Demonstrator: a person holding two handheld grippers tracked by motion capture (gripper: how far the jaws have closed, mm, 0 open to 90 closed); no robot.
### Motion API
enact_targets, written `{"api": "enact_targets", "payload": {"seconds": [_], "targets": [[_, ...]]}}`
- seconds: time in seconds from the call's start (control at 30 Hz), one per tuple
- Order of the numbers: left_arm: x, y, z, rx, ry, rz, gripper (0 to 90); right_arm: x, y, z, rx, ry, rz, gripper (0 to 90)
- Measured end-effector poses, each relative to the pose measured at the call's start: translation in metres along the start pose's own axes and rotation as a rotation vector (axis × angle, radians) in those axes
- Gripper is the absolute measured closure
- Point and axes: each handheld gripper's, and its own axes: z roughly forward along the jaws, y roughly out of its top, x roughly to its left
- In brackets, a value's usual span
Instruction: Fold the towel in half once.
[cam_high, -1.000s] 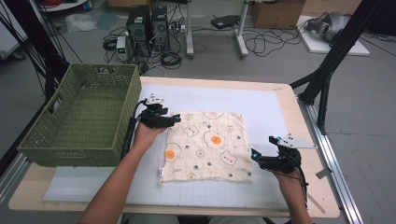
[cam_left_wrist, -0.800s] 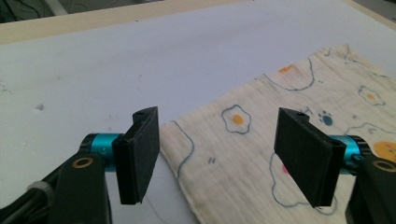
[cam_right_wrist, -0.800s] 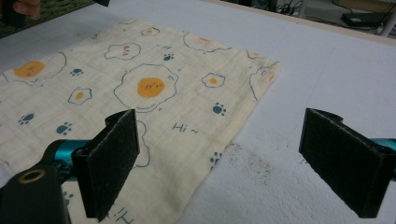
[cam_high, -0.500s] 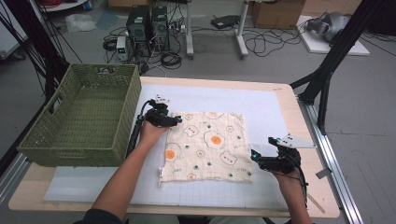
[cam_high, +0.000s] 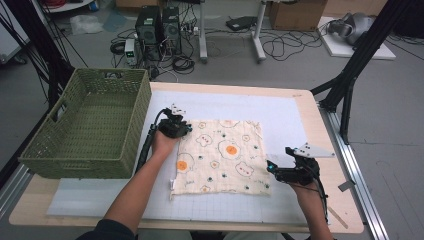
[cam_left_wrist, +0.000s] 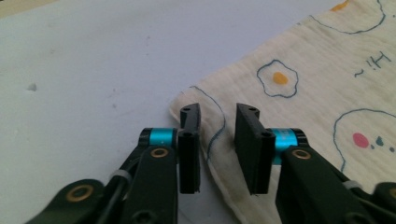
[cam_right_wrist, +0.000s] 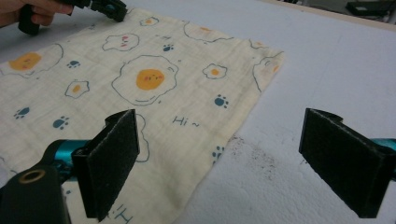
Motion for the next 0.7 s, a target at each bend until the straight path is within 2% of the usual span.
{"api": "enact_targets", "payload": {"seconds": [0.1,0.17,0.33,0.4,0.47,0.6,0.7], "targets": [[0.002,-0.001,0.000,-0.009,-0.019,-0.018,84.5,-0.001,0.001,0.004,0.009,0.019,0.002,11.4],[0.002,-0.001,0.000,-0.007,-0.021,-0.024,86.0,-0.004,0.002,0.008,0.025,0.028,0.011,11.4],[0.005,-0.001,-0.002,-0.016,-0.032,-0.055,86.2,-0.017,0.009,0.023,0.068,0.029,0.051,11.4],[0.007,-0.001,-0.004,-0.028,-0.039,-0.077,86.2,-0.023,0.013,0.031,0.081,0.020,0.062,11.4],[0.008,0.000,-0.005,-0.036,-0.047,-0.081,86.2,-0.029,0.019,0.040,0.083,0.011,0.071,11.4],[0.010,0.000,-0.007,-0.046,-0.052,-0.094,86.2,-0.036,0.033,0.059,0.109,0.006,0.054,11.7],[0.011,0.000,-0.009,-0.050,-0.060,-0.106,86.2,-0.043,0.040,0.074,0.135,0.005,0.039,18.1]]}}
